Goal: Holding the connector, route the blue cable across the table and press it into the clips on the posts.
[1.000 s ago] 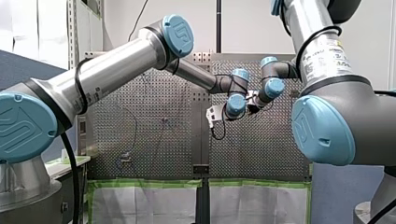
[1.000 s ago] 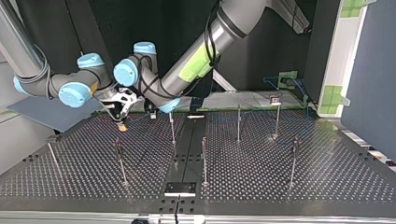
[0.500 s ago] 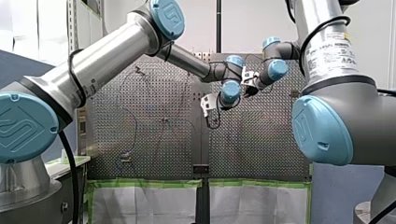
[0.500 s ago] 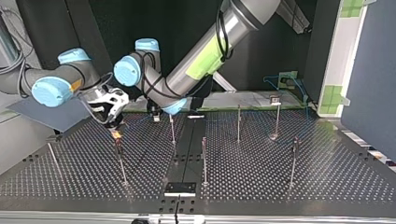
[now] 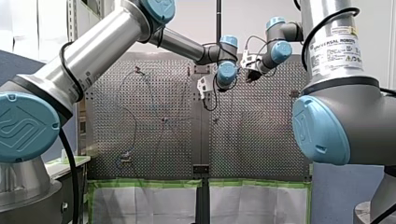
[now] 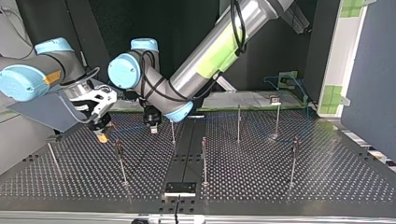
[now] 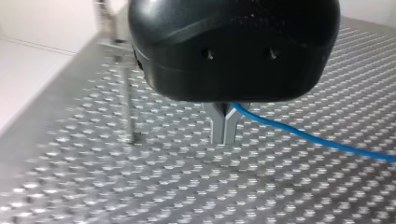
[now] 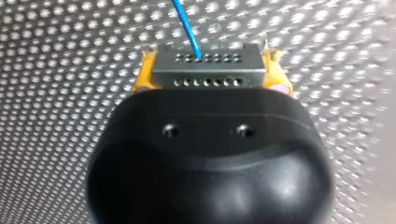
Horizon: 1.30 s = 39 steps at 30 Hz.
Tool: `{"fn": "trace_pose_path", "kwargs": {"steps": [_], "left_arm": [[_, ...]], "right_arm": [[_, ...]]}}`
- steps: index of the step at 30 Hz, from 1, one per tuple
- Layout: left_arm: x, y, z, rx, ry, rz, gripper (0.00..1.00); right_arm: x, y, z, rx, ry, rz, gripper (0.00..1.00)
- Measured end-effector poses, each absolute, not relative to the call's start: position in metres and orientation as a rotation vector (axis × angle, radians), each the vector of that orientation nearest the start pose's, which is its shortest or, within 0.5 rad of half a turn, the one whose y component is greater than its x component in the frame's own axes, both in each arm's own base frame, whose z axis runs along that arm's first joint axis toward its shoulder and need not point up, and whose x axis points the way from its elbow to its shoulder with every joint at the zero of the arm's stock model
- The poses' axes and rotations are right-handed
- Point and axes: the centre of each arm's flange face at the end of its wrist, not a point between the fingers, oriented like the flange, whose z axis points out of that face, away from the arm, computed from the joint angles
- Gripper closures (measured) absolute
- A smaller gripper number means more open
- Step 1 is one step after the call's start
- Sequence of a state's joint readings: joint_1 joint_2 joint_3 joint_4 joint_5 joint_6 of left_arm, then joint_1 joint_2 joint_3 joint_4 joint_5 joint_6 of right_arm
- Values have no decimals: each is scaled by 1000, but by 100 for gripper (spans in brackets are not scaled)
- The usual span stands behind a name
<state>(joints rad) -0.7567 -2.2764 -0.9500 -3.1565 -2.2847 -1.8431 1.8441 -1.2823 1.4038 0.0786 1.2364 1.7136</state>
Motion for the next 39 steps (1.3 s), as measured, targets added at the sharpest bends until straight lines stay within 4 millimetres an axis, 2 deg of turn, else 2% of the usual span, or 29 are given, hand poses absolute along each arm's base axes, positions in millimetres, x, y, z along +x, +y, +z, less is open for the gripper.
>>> {"fn": "trace_pose_path", "kwargs": {"steps": [4,11,14,16,22,30,35,39], "left_arm": [[485,-544,370,-149,1615,-197,100],[486,-534,434,-167,1527,-266,100],[487,-528,457,-172,1487,-300,100],[487,-526,463,-169,1476,-312,100],[491,-532,444,-114,1521,-316,100],[478,-549,421,-23,1569,-354,100],[481,-550,403,9,1574,-383,100],[487,-548,398,22,1569,-406,100]], "right_arm": [[312,-511,427,-2378,1567,-2252,100],[299,-500,468,-2352,1549,-2361,100],[296,-501,471,-2350,1555,-2372,100],[294,-503,469,-2351,1563,-2366,100],[291,-509,462,-2356,1583,-2346,100],[287,-517,450,-2363,1611,-2316,100],[286,-524,439,-2371,1626,-2289,100],[286,-529,429,-2377,1638,-2264,100]]}}
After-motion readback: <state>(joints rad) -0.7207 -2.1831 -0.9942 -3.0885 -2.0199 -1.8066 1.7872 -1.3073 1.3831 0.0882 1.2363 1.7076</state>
